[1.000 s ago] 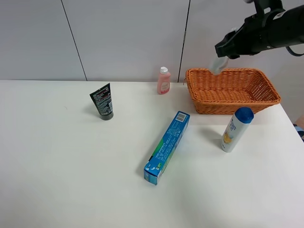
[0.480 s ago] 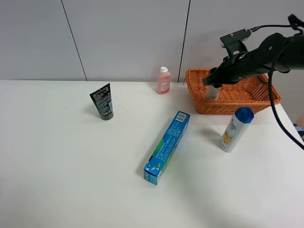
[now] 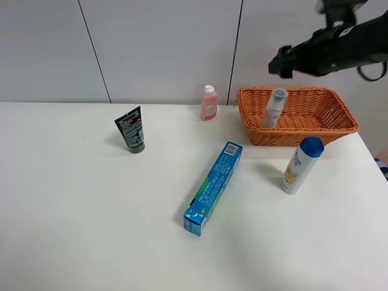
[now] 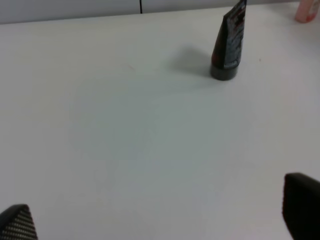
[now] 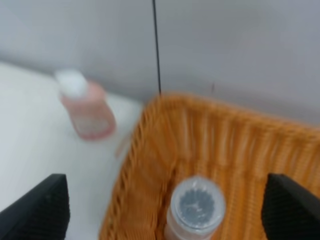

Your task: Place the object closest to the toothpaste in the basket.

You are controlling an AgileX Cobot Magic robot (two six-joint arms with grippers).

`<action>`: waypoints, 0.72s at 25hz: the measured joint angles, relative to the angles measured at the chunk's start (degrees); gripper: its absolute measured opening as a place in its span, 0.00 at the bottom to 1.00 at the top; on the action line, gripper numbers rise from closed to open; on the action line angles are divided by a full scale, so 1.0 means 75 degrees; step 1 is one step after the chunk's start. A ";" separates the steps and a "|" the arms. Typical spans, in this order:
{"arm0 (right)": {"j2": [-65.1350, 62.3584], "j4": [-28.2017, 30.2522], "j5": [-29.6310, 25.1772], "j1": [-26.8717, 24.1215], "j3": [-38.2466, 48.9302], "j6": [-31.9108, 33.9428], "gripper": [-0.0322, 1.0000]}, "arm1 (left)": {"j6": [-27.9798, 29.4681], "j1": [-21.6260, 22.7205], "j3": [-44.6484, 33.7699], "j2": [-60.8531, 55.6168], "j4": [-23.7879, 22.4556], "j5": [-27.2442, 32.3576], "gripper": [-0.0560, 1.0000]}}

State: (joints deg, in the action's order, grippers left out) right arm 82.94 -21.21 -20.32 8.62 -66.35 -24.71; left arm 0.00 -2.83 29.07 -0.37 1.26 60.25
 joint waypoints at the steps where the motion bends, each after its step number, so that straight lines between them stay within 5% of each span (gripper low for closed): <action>1: -0.0494 0.0112 -0.0114 0.0000 0.0000 0.0105 0.77 | 0.0000 0.0000 0.0000 0.0000 0.0000 0.0000 0.99; 9: -0.4149 0.1338 -0.1738 0.0000 0.0260 0.1000 0.77 | 0.0000 0.0000 0.0000 0.0000 0.0000 0.0000 0.99; 18: -0.8121 0.2611 -0.4534 0.0000 0.3134 0.3247 0.77 | 0.0000 0.0000 0.0000 0.0000 0.0000 0.0000 0.99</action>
State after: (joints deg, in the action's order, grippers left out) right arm 22.04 -1.63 -54.32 8.62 -42.84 -0.35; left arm 0.00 -2.83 29.07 -0.37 1.26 60.25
